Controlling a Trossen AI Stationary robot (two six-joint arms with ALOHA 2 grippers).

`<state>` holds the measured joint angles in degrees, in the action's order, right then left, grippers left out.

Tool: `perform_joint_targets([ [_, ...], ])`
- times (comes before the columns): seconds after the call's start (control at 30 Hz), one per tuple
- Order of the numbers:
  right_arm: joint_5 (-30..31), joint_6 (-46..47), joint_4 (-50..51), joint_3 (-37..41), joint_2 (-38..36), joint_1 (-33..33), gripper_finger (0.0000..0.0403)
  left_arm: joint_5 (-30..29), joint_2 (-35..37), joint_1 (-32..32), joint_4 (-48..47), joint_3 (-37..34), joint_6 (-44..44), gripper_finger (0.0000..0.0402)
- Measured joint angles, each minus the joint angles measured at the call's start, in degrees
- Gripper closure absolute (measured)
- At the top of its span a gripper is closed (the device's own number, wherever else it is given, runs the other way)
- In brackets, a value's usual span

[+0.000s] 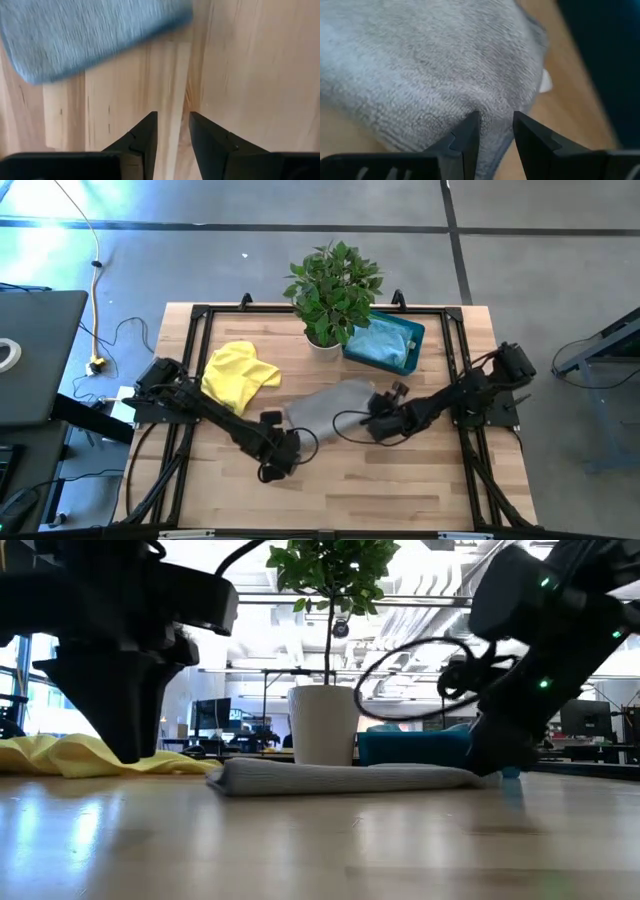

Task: Fold microfiber towels
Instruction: Fold the gray towel

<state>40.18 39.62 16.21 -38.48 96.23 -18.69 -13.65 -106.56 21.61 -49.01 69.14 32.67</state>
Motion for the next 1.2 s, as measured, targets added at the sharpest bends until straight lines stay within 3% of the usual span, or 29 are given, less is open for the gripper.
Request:
perform_joint_targets([
  [0.13, 0.48, -0.96, 1.89, -1.82, -1.48, 2.11, 0.0291, -0.02, 0.0, 0.93, -0.68, 0.0, 1.95, 0.0301],
  [0.27, -2.72, -0.57, 1.53, -4.79, -3.8, 2.39, 0.0291, 0.02, 0.0, 1.09, -0.75, 0.0, 2.7, 0.0301],
  [0.43, -5.35, 3.86, -6.59, -6.71, -4.26, 1.83, 0.0291, 0.02, 0.0, 0.9, -0.77, 0.0, 1.41, 0.0301],
  [0.6, -6.64, 1.66, -19.66, -6.73, -1.05, 1.01, 0.0291, 0.78, 0.0, 0.92, -0.9, 0.1, 0.63, 0.0301],
  [0.73, -7.54, 1.99, -24.4, -6.75, 2.62, 0.56, 0.0291, 1.31, 0.0, 0.96, -0.93, 0.11, 0.61, 0.0301],
  [1.0, -9.26, 5.36, -25.78, -6.75, 10.29, 0.56, 0.0291, 1.3, 0.0, 1.07, -0.95, 0.13, 0.58, 0.0301],
  [1.2, -13.69, 4.25, -23.42, -6.95, 9.47, -1.1, 0.0291, 1.84, 0.0, 1.07, -1.13, 0.15, 0.58, 0.0301],
])
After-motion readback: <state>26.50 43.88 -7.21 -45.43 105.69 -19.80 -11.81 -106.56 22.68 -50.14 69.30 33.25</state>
